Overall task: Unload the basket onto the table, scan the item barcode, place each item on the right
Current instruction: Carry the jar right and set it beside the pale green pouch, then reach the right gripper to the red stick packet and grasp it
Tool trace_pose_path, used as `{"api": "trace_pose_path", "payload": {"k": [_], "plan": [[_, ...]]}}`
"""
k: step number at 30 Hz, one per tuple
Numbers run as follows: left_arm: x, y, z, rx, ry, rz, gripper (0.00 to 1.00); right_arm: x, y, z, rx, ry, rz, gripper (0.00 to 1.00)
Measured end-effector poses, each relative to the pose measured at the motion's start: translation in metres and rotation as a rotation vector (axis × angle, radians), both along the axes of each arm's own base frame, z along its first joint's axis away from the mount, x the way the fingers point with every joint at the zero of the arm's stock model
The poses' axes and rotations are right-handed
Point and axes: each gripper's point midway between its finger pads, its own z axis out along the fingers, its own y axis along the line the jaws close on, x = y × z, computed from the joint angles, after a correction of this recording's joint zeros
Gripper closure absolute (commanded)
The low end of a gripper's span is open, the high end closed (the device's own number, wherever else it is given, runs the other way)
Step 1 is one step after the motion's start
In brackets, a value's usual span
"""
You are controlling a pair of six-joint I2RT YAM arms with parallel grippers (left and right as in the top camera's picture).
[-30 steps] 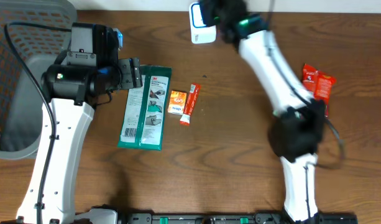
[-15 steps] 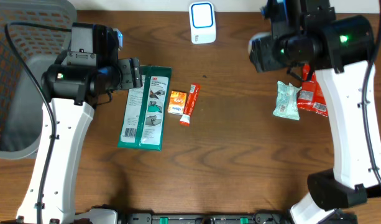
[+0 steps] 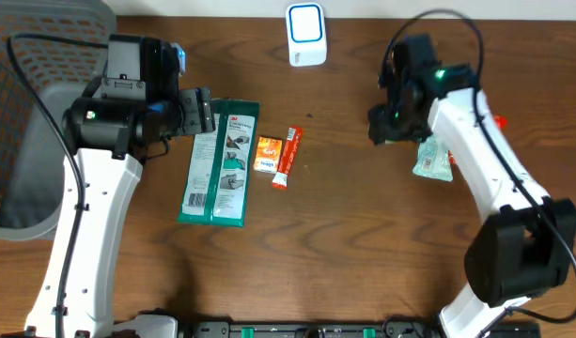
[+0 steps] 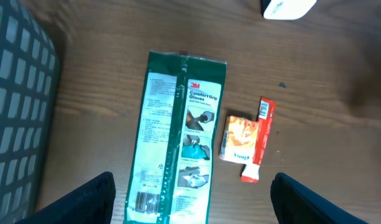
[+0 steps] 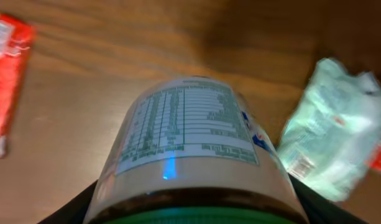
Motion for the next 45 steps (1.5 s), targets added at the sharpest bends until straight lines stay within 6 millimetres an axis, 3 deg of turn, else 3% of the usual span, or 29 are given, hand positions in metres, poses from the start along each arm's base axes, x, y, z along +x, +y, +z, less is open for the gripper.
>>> {"api": "trace_pose_path", "payload": {"k": [1, 5, 9, 11, 20, 24, 27, 29, 34, 37, 40, 42, 45], "plan": [[0.000, 0.000, 0.000, 0.000, 0.002, 0.000, 0.20, -0.001, -0.003, -0.017, 0.000, 0.000, -0.007, 0.49], [0.000, 0.000, 0.000, 0.000, 0.002, 0.000, 0.20, -0.008, -0.010, -0.057, -0.001, 0.001, -0.019, 0.51], [0.000, 0.000, 0.000, 0.000, 0.002, 0.000, 0.20, -0.019, -0.019, -0.081, -0.027, 0.010, -0.033, 0.51], [0.000, 0.000, 0.000, 0.000, 0.001, 0.000, 0.20, -0.022, -0.024, -0.085, -0.048, 0.013, -0.039, 0.48], [0.000, 0.000, 0.000, 0.000, 0.002, 0.000, 0.20, -0.022, -0.055, -0.086, -0.142, 0.008, -0.102, 0.01], [0.000, 0.000, 0.000, 0.000, 0.001, 0.000, 0.20, -0.030, -0.058, -0.087, -0.158, 0.045, -0.105, 0.01], [0.000, 0.000, 0.000, 0.000, 0.001, 0.000, 0.20, -0.031, -0.059, -0.073, -0.166, 0.072, -0.092, 0.01], [0.000, 0.000, 0.000, 0.000, 0.001, 0.000, 0.20, -0.020, -0.057, -0.052, -0.163, 0.052, -0.087, 0.01], [0.000, 0.000, 0.000, 0.000, 0.001, 0.000, 0.20, 0.013, -0.042, 0.026, -0.083, -0.067, -0.082, 0.01], [0.000, 0.000, 0.000, 0.000, 0.001, 0.000, 0.20, 0.023, -0.021, 0.061, 0.027, -0.123, -0.055, 0.01], [0.000, 0.000, 0.000, 0.000, 0.001, 0.000, 0.20, 0.028, 0.018, 0.081, 0.186, -0.167, 0.016, 0.01], [0.000, 0.000, 0.000, 0.000, 0.001, 0.000, 0.20, 0.026, 0.059, 0.088, 0.320, -0.179, 0.097, 0.27], [0.000, 0.000, 0.000, 0.000, 0.002, 0.000, 0.20, 0.022, 0.099, 0.089, 0.408, -0.195, 0.154, 0.77]]}}
